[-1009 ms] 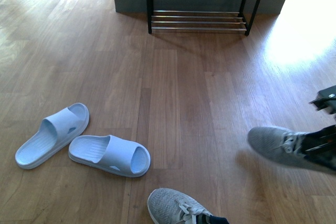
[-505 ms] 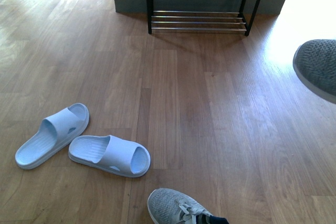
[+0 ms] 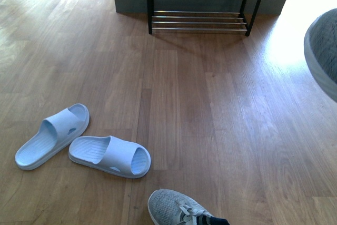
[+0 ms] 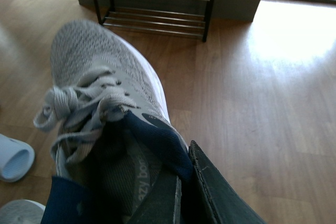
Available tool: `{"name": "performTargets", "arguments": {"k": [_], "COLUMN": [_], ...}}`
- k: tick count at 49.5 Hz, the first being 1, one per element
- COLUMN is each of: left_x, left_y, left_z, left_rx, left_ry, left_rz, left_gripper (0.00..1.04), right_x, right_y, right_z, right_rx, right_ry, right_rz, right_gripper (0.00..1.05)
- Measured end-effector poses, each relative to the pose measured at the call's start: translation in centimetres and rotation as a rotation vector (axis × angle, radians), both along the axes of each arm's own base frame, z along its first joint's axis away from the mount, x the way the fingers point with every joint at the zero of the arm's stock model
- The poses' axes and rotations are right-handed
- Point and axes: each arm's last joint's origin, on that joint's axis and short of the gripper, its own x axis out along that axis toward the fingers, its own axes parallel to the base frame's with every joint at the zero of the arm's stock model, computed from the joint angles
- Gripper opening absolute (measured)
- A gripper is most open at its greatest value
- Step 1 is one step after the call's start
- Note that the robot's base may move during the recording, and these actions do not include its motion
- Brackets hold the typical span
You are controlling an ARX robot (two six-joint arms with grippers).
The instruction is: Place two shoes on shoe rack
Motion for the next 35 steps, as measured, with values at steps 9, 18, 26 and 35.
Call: {"name": "performTargets", "arguments": {"k": [9, 18, 26, 35], "left_x": [0.00, 0.00, 0.00, 0.00], "left_y": [0.00, 0.00, 0.00, 0.00], "left_z": [0.00, 0.00, 0.00, 0.00], "left_rx": [0.000, 0.000, 0.000, 0.000], "left_ry": [0.000, 0.000, 0.000, 0.000], "left_rz": [0.000, 0.000, 0.000, 0.000], "left_gripper": [0.95, 0.95, 0.95, 0.95], "right_x": [-0.75, -0.51, -0.40, -0.43], "right_y": [-0.16, -0.38, 0.04, 0.51], "right_z": [-0.87, -0.44, -0.49, -0.65], "right_rx": [0.065, 0.099, 0.103, 0.103], "right_ry": [-0.043, -0.091, -0.094, -0.094], "right_rz": [-0.017, -0.060, -0.049, -0.031], "right_gripper": [0.01, 0.01, 0.01, 0.01]}}
